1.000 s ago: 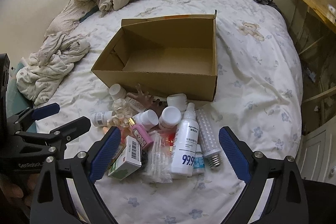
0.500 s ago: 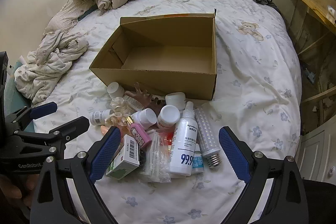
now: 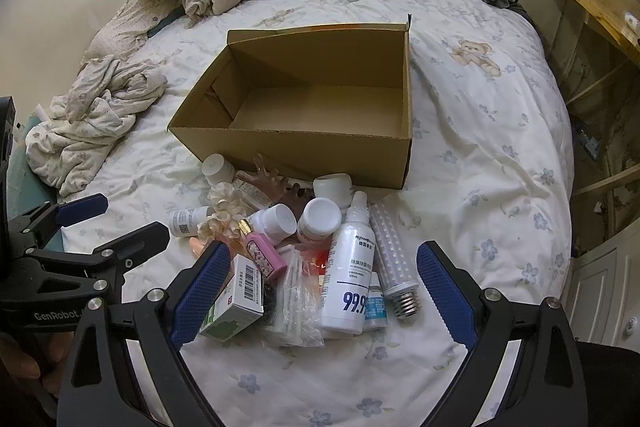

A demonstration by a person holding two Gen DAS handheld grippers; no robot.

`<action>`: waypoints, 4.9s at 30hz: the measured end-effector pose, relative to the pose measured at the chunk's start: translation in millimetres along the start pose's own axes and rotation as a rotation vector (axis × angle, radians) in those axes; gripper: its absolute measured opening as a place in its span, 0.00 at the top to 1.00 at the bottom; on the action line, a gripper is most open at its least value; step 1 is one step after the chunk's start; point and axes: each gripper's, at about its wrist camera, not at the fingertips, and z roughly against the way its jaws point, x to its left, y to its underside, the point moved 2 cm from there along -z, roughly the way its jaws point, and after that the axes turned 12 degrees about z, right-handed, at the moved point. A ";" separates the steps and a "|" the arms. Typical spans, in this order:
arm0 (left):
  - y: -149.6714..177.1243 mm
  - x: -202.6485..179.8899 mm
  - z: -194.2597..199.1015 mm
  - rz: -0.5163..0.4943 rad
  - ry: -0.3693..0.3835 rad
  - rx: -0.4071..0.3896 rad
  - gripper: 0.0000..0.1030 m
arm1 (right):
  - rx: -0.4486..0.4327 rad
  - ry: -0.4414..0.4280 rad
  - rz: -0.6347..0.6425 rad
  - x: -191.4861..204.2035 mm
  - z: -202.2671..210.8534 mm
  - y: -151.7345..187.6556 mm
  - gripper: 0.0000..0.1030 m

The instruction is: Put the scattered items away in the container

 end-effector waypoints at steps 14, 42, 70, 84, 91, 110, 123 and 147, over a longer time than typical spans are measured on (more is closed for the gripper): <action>-0.3 0.2 -1.1 -0.006 -0.010 0.001 0.01 | 0.008 0.001 0.004 0.5 -2.3 0.7 0.07; -3.6 13.9 -10.2 0.047 0.013 0.034 0.01 | 0.042 0.034 -0.139 -29.1 1.7 -3.2 0.05; 38.6 -6.7 -59.6 -0.148 0.063 0.339 0.01 | -0.087 -0.130 -0.264 -62.7 42.4 1.3 0.00; 17.9 21.7 -112.7 0.014 0.206 0.506 0.03 | -0.061 -0.224 -0.245 -49.9 28.0 -0.6 0.00; 12.9 34.8 -112.6 0.073 0.210 0.503 0.42 | -0.029 -0.234 -0.237 -48.2 20.3 2.8 0.00; -46.4 66.6 -4.2 0.093 0.252 0.181 0.43 | 0.187 -0.697 -0.295 3.9 -42.9 32.2 0.33; -47.0 77.6 -5.8 0.210 0.310 0.171 0.43 | 0.304 -0.619 -0.416 23.3 -106.9 52.0 0.39; -45.7 79.7 13.8 0.219 0.280 0.043 0.43 | 0.006 -0.636 -0.431 -18.8 2.6 28.1 0.71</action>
